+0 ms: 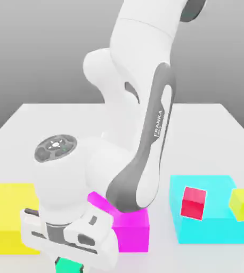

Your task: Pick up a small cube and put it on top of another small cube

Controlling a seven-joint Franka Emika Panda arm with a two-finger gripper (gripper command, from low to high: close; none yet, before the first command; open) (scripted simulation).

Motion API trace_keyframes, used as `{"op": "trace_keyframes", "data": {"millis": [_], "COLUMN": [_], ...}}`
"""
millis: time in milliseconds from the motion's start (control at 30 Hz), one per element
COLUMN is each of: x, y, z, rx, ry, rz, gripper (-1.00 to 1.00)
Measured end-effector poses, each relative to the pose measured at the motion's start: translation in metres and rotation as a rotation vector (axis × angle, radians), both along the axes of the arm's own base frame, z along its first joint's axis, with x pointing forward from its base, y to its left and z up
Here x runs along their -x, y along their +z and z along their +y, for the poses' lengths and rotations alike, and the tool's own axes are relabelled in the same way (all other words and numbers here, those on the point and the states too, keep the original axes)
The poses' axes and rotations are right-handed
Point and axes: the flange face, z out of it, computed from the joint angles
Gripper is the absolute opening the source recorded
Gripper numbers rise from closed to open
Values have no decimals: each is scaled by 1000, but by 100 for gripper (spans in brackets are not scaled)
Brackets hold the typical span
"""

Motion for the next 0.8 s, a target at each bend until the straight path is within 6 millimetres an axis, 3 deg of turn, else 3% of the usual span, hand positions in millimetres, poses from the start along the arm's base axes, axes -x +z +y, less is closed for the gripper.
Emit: {"op": "trace_keyframes", "data": {"millis": [67, 233, 333, 433, 567, 800], "x": [0, 0, 0, 9, 30, 91], "y": [-1, 53, 58, 67, 78, 91], "z": [0, 2, 13, 12, 6, -12], "rx": [-1, -7, -69, -104, -118, -75], "ry": [0, -13, -157, -298, -435, -537], "rz": [0, 1, 7, 24, 50, 70], "gripper": [-100, -100, -100, -100, -100, -100]}}
